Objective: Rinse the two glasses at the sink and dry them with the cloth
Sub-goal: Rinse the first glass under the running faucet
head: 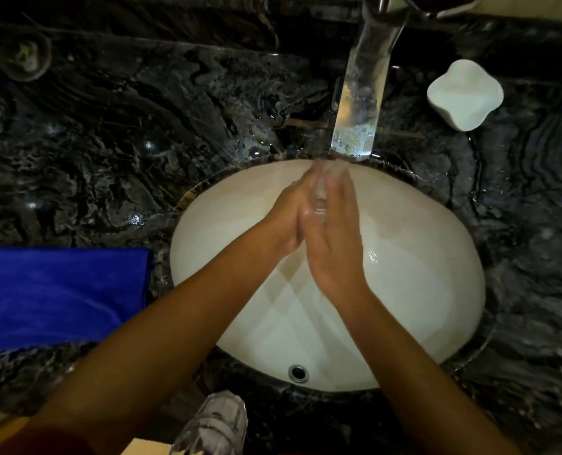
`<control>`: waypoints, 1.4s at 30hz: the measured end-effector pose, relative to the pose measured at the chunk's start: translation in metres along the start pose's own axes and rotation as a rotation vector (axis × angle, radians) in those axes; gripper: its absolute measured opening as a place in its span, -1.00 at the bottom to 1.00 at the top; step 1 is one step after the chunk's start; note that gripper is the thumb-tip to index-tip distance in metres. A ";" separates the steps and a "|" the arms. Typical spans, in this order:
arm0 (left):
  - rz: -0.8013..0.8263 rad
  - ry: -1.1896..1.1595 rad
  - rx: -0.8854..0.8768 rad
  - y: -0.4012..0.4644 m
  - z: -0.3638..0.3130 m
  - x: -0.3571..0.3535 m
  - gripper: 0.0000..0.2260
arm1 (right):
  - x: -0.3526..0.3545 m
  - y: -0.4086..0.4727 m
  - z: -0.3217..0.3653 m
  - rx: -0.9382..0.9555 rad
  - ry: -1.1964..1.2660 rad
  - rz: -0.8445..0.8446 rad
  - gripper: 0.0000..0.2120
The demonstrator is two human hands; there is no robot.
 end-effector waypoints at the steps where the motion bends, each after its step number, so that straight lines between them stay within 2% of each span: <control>1: -0.039 -0.018 0.031 0.002 0.003 0.006 -0.59 | -0.005 -0.011 0.002 0.045 -0.065 0.048 -0.41; 3: -0.048 -0.036 0.084 0.003 0.009 0.011 -0.53 | -0.008 -0.021 0.004 0.132 -0.096 0.063 -0.41; 5: 0.016 -0.038 0.110 0.000 0.012 0.006 -0.48 | -0.001 -0.005 0.005 0.141 -0.047 0.033 -0.43; 9: 0.101 -0.059 0.145 -0.012 0.015 -0.007 -0.57 | 0.017 0.039 -0.007 -0.067 0.098 -0.043 -0.54; 14: 0.030 -0.032 0.060 -0.010 0.010 0.001 -0.51 | 0.006 0.000 0.008 0.034 -0.057 -0.034 -0.45; 17: -0.067 -0.021 0.070 -0.006 0.012 0.016 -0.41 | -0.004 -0.029 0.015 0.133 -0.031 0.009 -0.43; 20: -0.033 0.014 0.067 -0.004 0.013 0.015 -0.38 | 0.003 -0.017 0.007 0.103 0.047 -0.011 -0.47; 22: 0.002 0.003 0.062 -0.011 0.014 0.008 -0.41 | 0.012 -0.002 -0.001 0.034 0.065 -0.053 -0.52; 24: 0.029 -0.036 0.073 -0.017 0.017 -0.002 -0.45 | 0.025 0.012 -0.013 -0.110 0.191 -0.083 -0.55; 27: -0.057 -0.030 -0.081 -0.016 0.000 0.000 -0.56 | 0.024 0.008 -0.033 -0.368 0.396 -0.097 -0.47; 29: -0.129 0.025 -0.212 -0.014 -0.018 0.006 -0.64 | 0.009 -0.005 -0.044 -0.512 0.523 -0.025 -0.38; 32: -0.201 0.098 -0.333 -0.016 -0.035 0.017 -0.63 | -0.008 -0.014 -0.045 -0.654 0.765 0.111 -0.49; 35: -0.179 0.104 -0.374 -0.018 -0.036 0.023 -0.68 | 0.000 -0.004 -0.046 -0.698 0.932 0.074 -0.53; 39: -0.101 0.112 -0.356 -0.021 -0.033 0.032 -0.75 | 0.019 0.014 -0.042 -0.564 0.735 0.024 -0.72; 42: -0.051 0.184 -0.307 -0.021 -0.028 0.031 -0.55 | 0.033 0.029 -0.039 -0.489 0.574 0.007 -0.65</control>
Point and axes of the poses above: each hand's wrist, its own y-axis towards the middle knuckle, its own x-axis out of the back of the hand, z = x × y, the point moved 9 cm from there along y, towards the middle knuckle, and after that the axes turned 7 degrees about -z, right-handed, at the moved point
